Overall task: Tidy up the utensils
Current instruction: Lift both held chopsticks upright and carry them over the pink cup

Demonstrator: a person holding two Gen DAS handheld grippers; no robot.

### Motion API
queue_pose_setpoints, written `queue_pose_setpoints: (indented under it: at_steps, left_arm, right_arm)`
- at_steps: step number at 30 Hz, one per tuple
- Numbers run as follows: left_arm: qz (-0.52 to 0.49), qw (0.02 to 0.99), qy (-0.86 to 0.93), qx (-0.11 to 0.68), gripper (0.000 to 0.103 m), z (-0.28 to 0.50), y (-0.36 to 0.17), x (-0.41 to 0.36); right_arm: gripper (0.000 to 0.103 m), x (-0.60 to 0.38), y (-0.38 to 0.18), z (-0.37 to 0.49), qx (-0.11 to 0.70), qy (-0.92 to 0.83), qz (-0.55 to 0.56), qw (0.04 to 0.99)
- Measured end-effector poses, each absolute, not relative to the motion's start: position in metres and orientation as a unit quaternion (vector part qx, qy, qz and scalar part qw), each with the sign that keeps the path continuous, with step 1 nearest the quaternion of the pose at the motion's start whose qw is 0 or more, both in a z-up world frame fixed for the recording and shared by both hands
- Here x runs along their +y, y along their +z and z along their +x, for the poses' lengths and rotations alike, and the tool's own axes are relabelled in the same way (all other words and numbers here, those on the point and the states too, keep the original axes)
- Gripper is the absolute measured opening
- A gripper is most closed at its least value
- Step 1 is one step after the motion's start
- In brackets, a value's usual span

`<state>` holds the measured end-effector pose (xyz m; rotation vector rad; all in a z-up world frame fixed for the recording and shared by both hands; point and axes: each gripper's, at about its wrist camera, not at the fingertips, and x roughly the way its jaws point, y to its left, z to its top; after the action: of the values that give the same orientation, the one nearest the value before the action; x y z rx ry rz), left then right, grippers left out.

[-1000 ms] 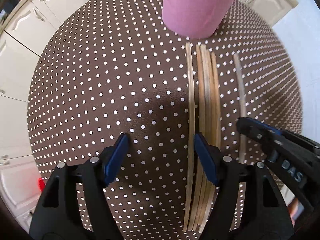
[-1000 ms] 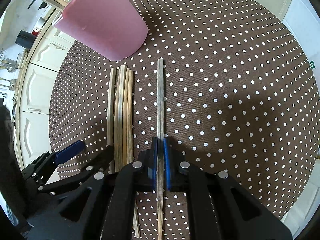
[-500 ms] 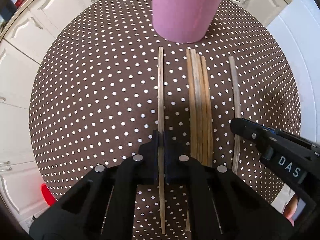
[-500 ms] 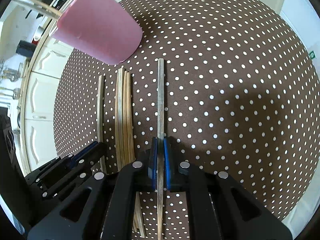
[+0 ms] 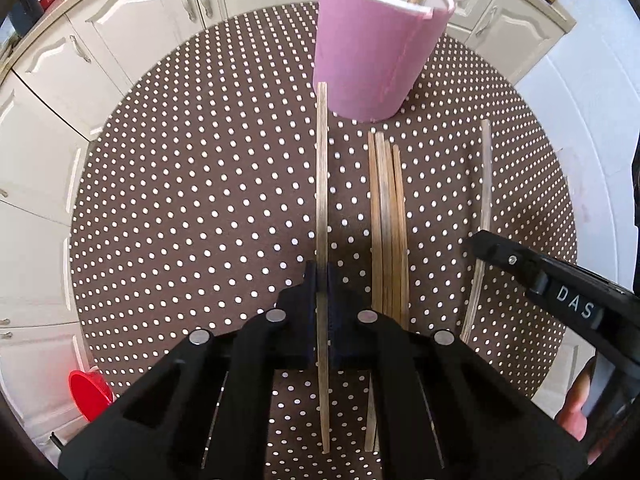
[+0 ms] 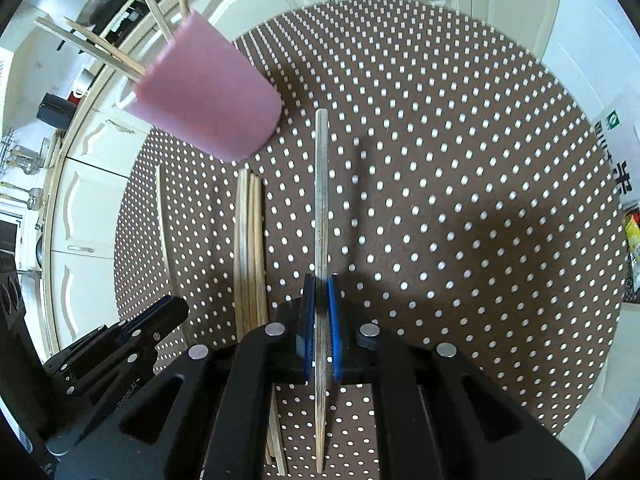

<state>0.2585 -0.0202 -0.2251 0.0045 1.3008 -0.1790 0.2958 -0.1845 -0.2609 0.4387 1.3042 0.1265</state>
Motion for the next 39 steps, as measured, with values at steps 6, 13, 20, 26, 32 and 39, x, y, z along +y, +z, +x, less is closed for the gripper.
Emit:
queue_pose_setpoints:
  at_steps: [6, 13, 20, 26, 32, 39]
  left_arm:
    - [-0.007, 0.808, -0.076, 0.584, 0.006, 0.251, -0.199, -0.002]
    - [-0.016, 0.829, -0.079, 0.554, 0.006, 0.26, -0.162, 0.004]
    - [-0.015, 0.847, -0.082, 0.525, 0.006, 0.249, -0.137, -0.002]
    - [-0.022, 0.862, -0.081, 0.5, 0.006, 0.245, -0.112, -0.002]
    - [-0.024, 0.877, -0.08, 0.473, 0.006, 0.243, -0.088, -0.002]
    - [-0.015, 0.889, -0.075, 0.451, 0.006, 0.243, -0.062, -0.002]
  right_arm:
    - [0.005, -0.195, -0.232, 0.293, 0.566, 0.055, 0.197, 0.799]
    - [0.005, -0.212, -0.2, 0.287, 0.527, 0.054, 0.189, 0.826]
    - [0.005, -0.206, -0.175, 0.289, 0.494, 0.052, 0.187, 0.848]
    - [0.005, -0.203, -0.156, 0.294, 0.47, 0.054, 0.188, 0.861]
    - [0.005, -0.209, -0.133, 0.293, 0.438, 0.056, 0.194, 0.876]
    - [0.005, -0.21, -0.095, 0.297, 0.397, 0.066, 0.196, 0.894]
